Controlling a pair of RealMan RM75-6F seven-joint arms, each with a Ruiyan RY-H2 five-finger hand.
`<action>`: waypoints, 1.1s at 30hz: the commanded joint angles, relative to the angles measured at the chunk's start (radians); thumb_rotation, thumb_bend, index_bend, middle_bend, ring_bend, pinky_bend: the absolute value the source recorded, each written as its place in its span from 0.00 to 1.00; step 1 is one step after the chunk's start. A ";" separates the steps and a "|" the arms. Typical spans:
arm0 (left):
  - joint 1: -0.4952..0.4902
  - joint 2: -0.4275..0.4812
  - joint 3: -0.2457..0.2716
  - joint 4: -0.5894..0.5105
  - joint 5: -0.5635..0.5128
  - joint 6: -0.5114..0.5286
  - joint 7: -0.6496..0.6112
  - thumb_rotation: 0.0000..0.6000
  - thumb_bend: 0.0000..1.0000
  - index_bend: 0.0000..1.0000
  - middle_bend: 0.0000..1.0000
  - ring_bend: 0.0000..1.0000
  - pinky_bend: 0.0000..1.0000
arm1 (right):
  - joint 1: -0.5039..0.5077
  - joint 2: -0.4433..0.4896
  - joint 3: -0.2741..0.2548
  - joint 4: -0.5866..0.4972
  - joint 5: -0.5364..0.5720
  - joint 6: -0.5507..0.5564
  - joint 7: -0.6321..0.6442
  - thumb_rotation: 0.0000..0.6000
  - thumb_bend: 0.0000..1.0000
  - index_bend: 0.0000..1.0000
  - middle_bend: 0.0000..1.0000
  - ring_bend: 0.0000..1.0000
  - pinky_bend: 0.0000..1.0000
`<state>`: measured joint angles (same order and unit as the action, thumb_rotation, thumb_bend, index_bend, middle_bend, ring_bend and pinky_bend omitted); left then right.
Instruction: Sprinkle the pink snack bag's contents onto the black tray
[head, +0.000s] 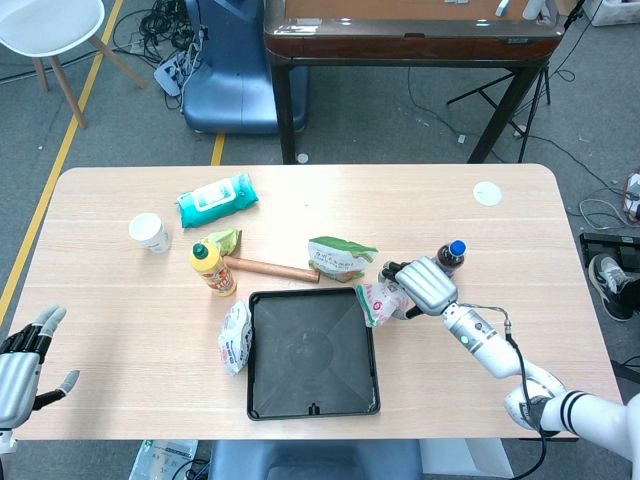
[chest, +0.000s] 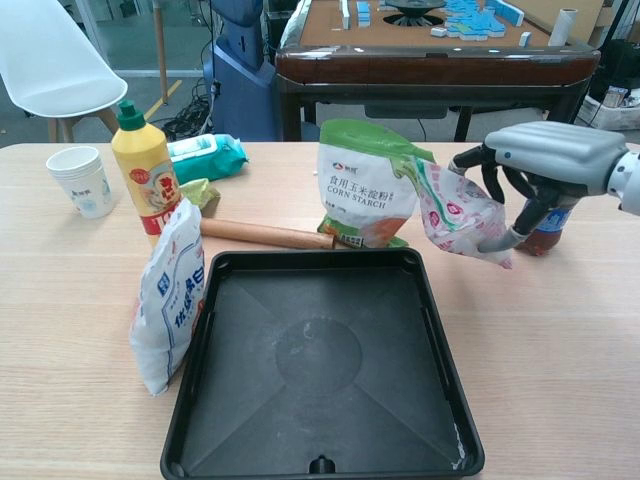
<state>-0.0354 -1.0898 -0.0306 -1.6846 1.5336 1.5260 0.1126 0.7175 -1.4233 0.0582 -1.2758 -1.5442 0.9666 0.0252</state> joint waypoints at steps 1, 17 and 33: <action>-0.003 0.004 -0.001 -0.002 0.004 0.001 -0.004 1.00 0.23 0.08 0.10 0.16 0.21 | 0.062 0.100 0.047 -0.155 0.088 -0.113 -0.226 1.00 0.62 0.66 0.60 0.55 0.66; -0.002 -0.024 0.000 0.052 0.001 0.010 -0.072 1.00 0.23 0.08 0.10 0.15 0.21 | 0.129 0.014 0.050 -0.188 0.239 -0.110 -0.751 1.00 0.62 0.66 0.60 0.56 0.66; 0.006 -0.040 0.004 0.080 0.004 0.027 -0.106 1.00 0.23 0.08 0.10 0.15 0.21 | 0.143 -0.090 0.013 -0.137 0.166 0.002 -0.996 1.00 0.62 0.66 0.59 0.56 0.66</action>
<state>-0.0290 -1.1300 -0.0271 -1.6042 1.5376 1.5531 0.0066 0.8611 -1.5086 0.0749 -1.4164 -1.3726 0.9644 -0.9649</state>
